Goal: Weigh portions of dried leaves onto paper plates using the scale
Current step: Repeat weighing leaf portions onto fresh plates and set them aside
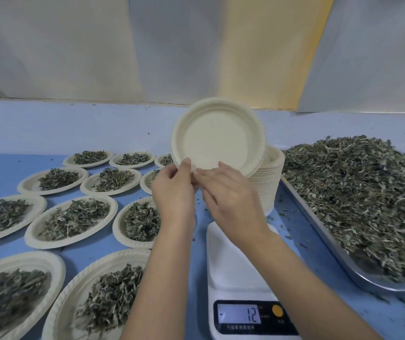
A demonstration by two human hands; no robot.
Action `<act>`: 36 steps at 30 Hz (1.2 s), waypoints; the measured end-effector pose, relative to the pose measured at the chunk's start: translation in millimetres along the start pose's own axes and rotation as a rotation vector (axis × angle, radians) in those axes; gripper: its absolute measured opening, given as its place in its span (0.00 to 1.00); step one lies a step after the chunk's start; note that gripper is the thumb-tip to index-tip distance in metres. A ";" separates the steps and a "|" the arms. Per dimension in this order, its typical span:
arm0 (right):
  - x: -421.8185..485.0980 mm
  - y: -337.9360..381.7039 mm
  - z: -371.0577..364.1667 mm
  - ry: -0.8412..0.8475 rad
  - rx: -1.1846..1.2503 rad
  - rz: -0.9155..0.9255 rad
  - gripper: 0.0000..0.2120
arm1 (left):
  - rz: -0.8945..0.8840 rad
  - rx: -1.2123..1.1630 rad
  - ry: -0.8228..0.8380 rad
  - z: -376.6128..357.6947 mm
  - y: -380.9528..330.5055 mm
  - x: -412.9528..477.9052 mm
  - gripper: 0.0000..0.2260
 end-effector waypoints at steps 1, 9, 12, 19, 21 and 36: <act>-0.3 -1.8 3.5 -0.021 0.017 -0.058 0.10 | 0.002 0.032 -0.011 3.1 -1.2 0.2 0.11; -40.4 -91.2 28.4 -0.197 0.524 -0.959 0.22 | -0.026 0.227 0.099 -2.0 -15.6 -8.6 0.08; -57.5 -105.5 32.6 -0.325 0.681 -1.098 0.17 | -0.112 0.262 0.147 -7.2 -28.8 -15.2 0.13; -65.7 -120.5 55.5 -0.559 0.730 -1.133 0.14 | -0.328 0.543 0.065 -0.6 -57.1 -20.1 0.19; -71.5 -126.8 57.5 -0.527 0.723 -1.166 0.14 | -0.274 0.677 0.129 -0.3 -54.8 -16.6 0.19; -140.9 -143.4 38.7 0.170 0.618 -1.305 0.04 | 0.512 0.794 0.599 9.7 30.8 -47.7 0.06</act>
Point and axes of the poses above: each hand's wrist, its own x-axis towards the middle knuckle, its own z-axis out of the back of the hand, y = z × x, the point moved 9 cm from there along x, towards the middle knuckle, and after that the axes turned 5 degrees about y, right-handed, at the moved point
